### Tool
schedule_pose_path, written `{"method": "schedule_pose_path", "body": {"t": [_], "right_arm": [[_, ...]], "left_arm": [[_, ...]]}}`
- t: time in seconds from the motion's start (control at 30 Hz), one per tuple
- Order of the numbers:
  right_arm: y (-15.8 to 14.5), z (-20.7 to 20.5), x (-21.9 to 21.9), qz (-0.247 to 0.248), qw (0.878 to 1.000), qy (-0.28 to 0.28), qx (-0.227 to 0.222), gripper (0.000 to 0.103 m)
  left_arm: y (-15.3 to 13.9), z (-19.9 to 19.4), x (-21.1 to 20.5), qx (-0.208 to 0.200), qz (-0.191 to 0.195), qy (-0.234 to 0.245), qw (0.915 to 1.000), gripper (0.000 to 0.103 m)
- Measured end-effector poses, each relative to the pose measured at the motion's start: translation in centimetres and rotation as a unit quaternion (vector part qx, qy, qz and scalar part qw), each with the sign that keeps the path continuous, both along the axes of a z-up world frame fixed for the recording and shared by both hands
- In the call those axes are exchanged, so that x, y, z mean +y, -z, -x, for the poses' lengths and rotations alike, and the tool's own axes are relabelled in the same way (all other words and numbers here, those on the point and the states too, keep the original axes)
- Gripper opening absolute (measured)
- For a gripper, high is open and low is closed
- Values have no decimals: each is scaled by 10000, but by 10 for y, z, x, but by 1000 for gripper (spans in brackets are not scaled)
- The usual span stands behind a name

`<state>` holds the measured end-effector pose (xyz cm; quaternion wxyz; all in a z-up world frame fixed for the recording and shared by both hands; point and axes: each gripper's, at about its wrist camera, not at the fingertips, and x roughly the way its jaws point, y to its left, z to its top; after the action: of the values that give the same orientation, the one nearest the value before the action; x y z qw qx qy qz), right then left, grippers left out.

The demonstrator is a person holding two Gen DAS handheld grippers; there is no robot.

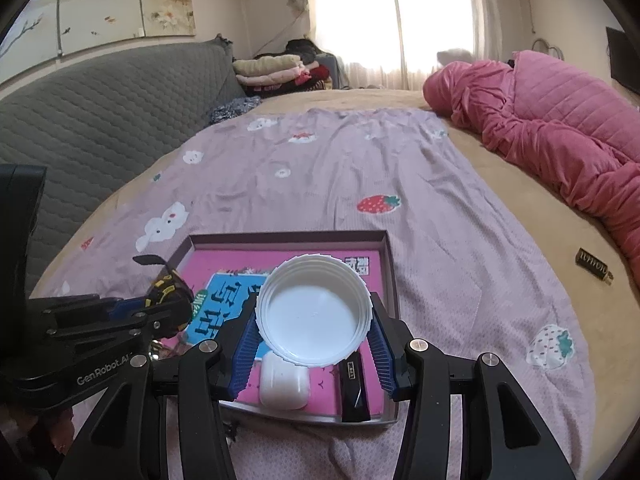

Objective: Organize rigid objects
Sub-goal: 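Carry the yellow tape measure over the tray with the left tool while the right tool carries the white cap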

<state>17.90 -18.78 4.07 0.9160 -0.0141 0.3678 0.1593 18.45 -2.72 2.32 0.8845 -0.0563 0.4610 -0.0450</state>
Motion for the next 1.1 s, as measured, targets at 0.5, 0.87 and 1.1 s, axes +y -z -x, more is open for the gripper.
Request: {"method": "schedule_pose_path", "body": {"t": [0.5,0.87,1.1], "right_arm": [[17,-6,-5,25,9998,78,168,51],[25,-8,-11,66,9995,149,256,51],[28,-8,-12,68,9994,155,289,51]], "left_arm": [[28,-11,-17,329,-50,300,9990,17],[38,-14,-23,394,-267,386,9981,17],[35,-11,-31,177,-730,518,9958,17]]}}
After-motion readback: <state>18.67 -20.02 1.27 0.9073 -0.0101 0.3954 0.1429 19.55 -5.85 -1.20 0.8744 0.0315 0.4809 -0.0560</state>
